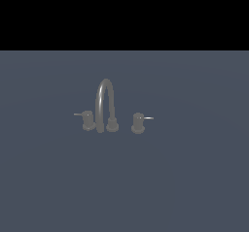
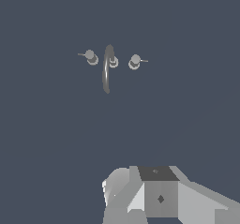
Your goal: Turn on the faucet by rotating a designated handle.
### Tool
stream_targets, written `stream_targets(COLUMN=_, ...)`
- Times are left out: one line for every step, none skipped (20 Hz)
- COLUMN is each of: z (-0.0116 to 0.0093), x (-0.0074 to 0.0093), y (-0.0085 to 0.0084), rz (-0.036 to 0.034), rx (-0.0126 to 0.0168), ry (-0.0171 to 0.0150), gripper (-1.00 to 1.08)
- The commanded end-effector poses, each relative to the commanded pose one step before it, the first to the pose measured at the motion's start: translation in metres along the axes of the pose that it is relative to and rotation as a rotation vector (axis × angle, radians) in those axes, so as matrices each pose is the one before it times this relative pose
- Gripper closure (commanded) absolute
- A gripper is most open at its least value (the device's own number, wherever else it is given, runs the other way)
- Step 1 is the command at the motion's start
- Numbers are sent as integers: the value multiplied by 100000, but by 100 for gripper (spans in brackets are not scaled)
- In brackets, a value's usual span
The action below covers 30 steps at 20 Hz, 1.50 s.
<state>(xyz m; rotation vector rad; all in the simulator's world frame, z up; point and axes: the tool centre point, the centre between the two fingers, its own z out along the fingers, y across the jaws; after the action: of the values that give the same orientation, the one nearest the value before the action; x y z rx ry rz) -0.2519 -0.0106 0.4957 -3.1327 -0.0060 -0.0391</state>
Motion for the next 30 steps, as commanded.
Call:
stream_targets(z=0, x=0, y=1, rz=0, rx=0, ry=0, gripper=108)
stream_targets(z=-10, x=13, y=-39, rz=-135, rx=-26, ry=11, gripper=108)
stream_targets(z=-29, x=38, y=-114, rz=-401, rx=-71, ry=29, gripper=108)
stream_targets(z=-48, x=62, y=-183, rz=-647, rx=-115, ry=48, gripper=108)
stream_targets(z=-67, x=84, y=-254, rz=-904, rx=-163, ry=67, gripper=108)
stream_targets(z=-87, x=103, y=-326, rz=-1169, rx=-214, ry=88, gripper=108)
stream_targets(z=-95, x=104, y=-344, rz=-1259, rx=-238, ry=96, gripper=108)
stream_targets(z=-79, x=76, y=-273, rz=-1031, rx=-206, ry=80, gripper=108)
stream_targets(z=-62, x=48, y=-200, rz=-785, rx=-169, ry=62, gripper=108)
stream_targets(z=-43, x=20, y=-122, rz=-518, rx=-127, ry=42, gripper=108)
stream_targets(z=-20, x=-4, y=-39, rz=-217, rx=-70, ry=19, gripper=108)
stream_targets(z=5, x=-14, y=23, rz=69, rx=5, ry=-5, gripper=108)
stream_targets(z=24, x=6, y=51, rz=270, rx=86, ry=-23, gripper=108)
stream_targets(z=29, x=47, y=7, rz=242, rx=131, ry=-25, gripper=108)
stream_targets(z=36, x=89, y=-22, rz=251, rx=190, ry=-31, gripper=108)
stream_targets(z=47, x=131, y=-49, rz=299, rx=257, ry=-41, gripper=108)
stream_targets(z=62, x=170, y=-68, rz=388, rx=330, ry=-55, gripper=108)
stream_targets(z=79, x=204, y=-72, rz=512, rx=408, ry=-73, gripper=108)
stream_targets(z=96, x=237, y=-79, rz=630, rx=478, ry=-92, gripper=108)
stream_targets(z=113, x=269, y=-89, rz=741, rx=545, ry=-112, gripper=108)
stream_targets(z=129, x=300, y=-100, rz=839, rx=605, ry=-133, gripper=108)
stream_targets(z=146, x=333, y=-120, rz=928, rx=660, ry=-156, gripper=108)
stream_targets(z=164, x=364, y=-136, rz=1023, rx=713, ry=-182, gripper=108)
stream_targets(z=186, x=398, y=-152, rz=1142, rx=772, ry=-212, gripper=108)
stream_targets(z=209, x=431, y=-171, rz=1267, rx=827, ry=-246, gripper=108)
stream_targets(z=231, x=459, y=-189, rz=1380, rx=869, ry=-281, gripper=108)
stream_targets(z=256, x=489, y=-208, rz=1503, rx=911, ry=-319, gripper=108)
stream_targets(z=284, x=520, y=-232, rz=1639, rx=951, ry=-361, gripper=108)
stream_targets(z=315, x=551, y=-255, rz=1783, rx=986, ry=-407, gripper=108)
stream_targets(z=347, x=580, y=-280, rz=1930, rx=1013, ry=-454, gripper=108)
